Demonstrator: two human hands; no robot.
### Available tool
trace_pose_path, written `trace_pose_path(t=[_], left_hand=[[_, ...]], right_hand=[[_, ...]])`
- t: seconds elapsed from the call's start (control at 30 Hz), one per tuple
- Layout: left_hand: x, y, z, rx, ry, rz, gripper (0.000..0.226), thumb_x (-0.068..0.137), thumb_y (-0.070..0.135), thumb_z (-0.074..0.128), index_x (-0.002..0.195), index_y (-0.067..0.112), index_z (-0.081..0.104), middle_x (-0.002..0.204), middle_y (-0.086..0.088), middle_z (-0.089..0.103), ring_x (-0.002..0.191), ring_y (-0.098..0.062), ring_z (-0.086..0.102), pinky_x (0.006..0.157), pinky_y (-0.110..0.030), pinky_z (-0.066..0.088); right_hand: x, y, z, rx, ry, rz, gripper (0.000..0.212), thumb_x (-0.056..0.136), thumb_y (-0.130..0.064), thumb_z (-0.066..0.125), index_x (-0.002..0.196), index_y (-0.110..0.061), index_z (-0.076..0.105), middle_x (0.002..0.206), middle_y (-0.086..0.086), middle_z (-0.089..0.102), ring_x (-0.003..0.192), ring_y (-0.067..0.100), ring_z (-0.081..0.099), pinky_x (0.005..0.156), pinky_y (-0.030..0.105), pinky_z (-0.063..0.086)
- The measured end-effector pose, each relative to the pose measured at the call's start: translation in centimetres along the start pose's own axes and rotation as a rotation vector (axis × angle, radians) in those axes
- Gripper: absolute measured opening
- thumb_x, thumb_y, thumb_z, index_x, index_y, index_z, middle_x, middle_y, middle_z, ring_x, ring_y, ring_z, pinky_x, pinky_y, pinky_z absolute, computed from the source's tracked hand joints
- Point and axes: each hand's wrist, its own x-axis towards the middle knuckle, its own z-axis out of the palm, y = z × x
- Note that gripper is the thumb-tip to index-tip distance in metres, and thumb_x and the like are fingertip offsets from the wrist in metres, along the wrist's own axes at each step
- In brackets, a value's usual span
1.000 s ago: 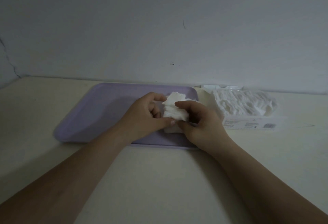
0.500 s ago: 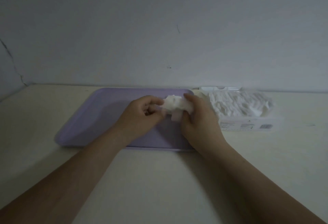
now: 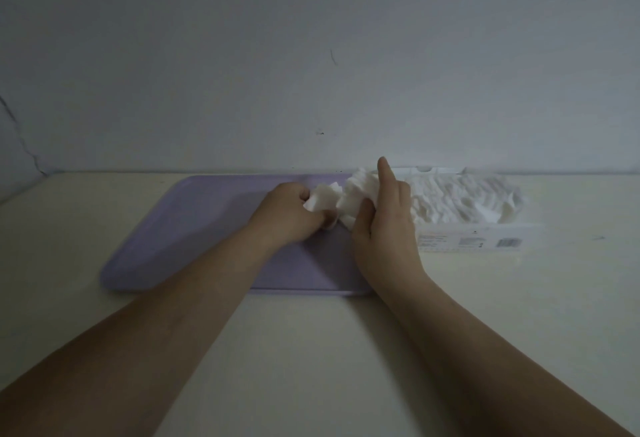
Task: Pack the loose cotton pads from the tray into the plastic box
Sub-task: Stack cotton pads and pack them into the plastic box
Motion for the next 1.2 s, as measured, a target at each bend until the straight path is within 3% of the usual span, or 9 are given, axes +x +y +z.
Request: trace_pose_path(t=[0.13,0.27,0.4,0.53,0.63,0.77,0.9,1.1,1.2], left_hand=[[-0.9,-1.2,-0.8,-0.391,0.032,-0.01,0.04,0.072,0.021,0.092,0.106,0.014,0.072,0.097,-0.002,0.077,0.085,-0.014,0.072,0.073,-0.026,0.055],[-2.5,-3.0,-2.8,-0.589,-0.051,-0.027,0.023,0.076,0.021,0.087,0.096,0.018,0.075,0.083,0.001,0.075,0.061,-0.008,0.059,0.053,-0.022,0.045],[-3.6,-4.5,-3.3,-0.785,-0.159,0.041,0.023,0.066,0.024,0.083,0.088,0.024,0.079,0.086,-0.003,0.073,0.074,-0.022,0.054,0.059,-0.027,0.045],[-4.4,-4.3,-2.9,-0.761,-0.281,0.194,0.024,0.082,-0.003,0.079,0.097,0.015,0.075,0.087,0.004,0.075,0.08,-0.007,0.065,0.07,-0.018,0.053],[-4.6,-4.1,-2.6,-0.714,-0.273,0.203,0.03,0.08,-0.009,0.079,0.097,0.015,0.074,0.091,-0.002,0.079,0.085,-0.012,0.071,0.076,-0.027,0.059],[-4.5,-4.3,-2.5,-0.643,-0.168,0.195,0.026,0.075,-0.005,0.086,0.094,0.009,0.074,0.094,-0.018,0.077,0.084,-0.02,0.07,0.085,-0.042,0.058],[-4.5,-4.1,-2.3,-0.56,-0.104,0.209,0.023,0.075,0.004,0.089,0.089,0.017,0.077,0.091,-0.007,0.078,0.079,-0.012,0.067,0.081,-0.036,0.056],[-4.3,-4.2,-2.2,-0.423,0.0,0.297,0.029,0.071,0.008,0.092,0.093,0.02,0.077,0.095,-0.005,0.067,0.069,-0.011,0.054,0.067,-0.02,0.047],[-4.4,-4.2,-2.2,-0.454,-0.036,0.295,0.027,0.075,0.005,0.089,0.092,0.022,0.078,0.088,0.002,0.068,0.071,-0.013,0.057,0.07,-0.025,0.05]], right_hand=[[0.0,-0.1,-0.1,-0.002,-0.02,0.02,0.065,0.102,-0.009,0.047,0.16,-0.019,0.021,0.146,0.009,0.04,0.127,0.024,0.046,0.09,0.022,0.031],[-0.1,-0.3,-0.2,0.035,-0.044,0.046,0.06,0.1,-0.015,0.054,0.156,-0.019,0.033,0.149,0.004,0.049,0.134,0.022,0.049,0.108,0.028,0.036],[0.0,-0.5,-0.4,0.057,-0.046,0.072,0.052,0.095,-0.018,0.062,0.145,-0.022,0.049,0.129,-0.004,0.063,0.11,0.012,0.06,0.099,0.03,0.047],[-0.1,-0.5,-0.7,0.12,-0.083,0.074,0.037,0.086,-0.019,0.076,0.114,-0.039,0.063,0.092,-0.027,0.066,0.085,-0.009,0.063,0.081,0.012,0.05],[-0.1,0.0,-0.5,0.179,-0.171,0.094,0.04,0.08,-0.015,0.081,0.116,-0.028,0.07,0.104,-0.014,0.075,0.096,0.0,0.071,0.091,0.029,0.059],[-0.1,0.2,-0.1,0.174,-0.264,0.073,0.047,0.08,-0.013,0.08,0.124,-0.023,0.069,0.111,-0.007,0.074,0.1,0.003,0.072,0.093,0.027,0.058],[-0.1,0.0,-0.3,0.219,-0.277,0.039,0.048,0.082,-0.007,0.077,0.121,-0.032,0.066,0.112,-0.015,0.072,0.1,-0.002,0.069,0.086,0.007,0.049],[-0.2,0.4,-0.3,0.191,-0.287,0.025,0.041,0.087,-0.003,0.069,0.118,-0.031,0.072,0.116,-0.008,0.074,0.103,0.004,0.07,0.091,0.014,0.053],[-0.2,0.4,-0.4,0.205,-0.294,0.026,0.044,0.086,0.0,0.067,0.118,-0.03,0.072,0.117,-0.006,0.074,0.106,0.003,0.07,0.093,0.014,0.052]])
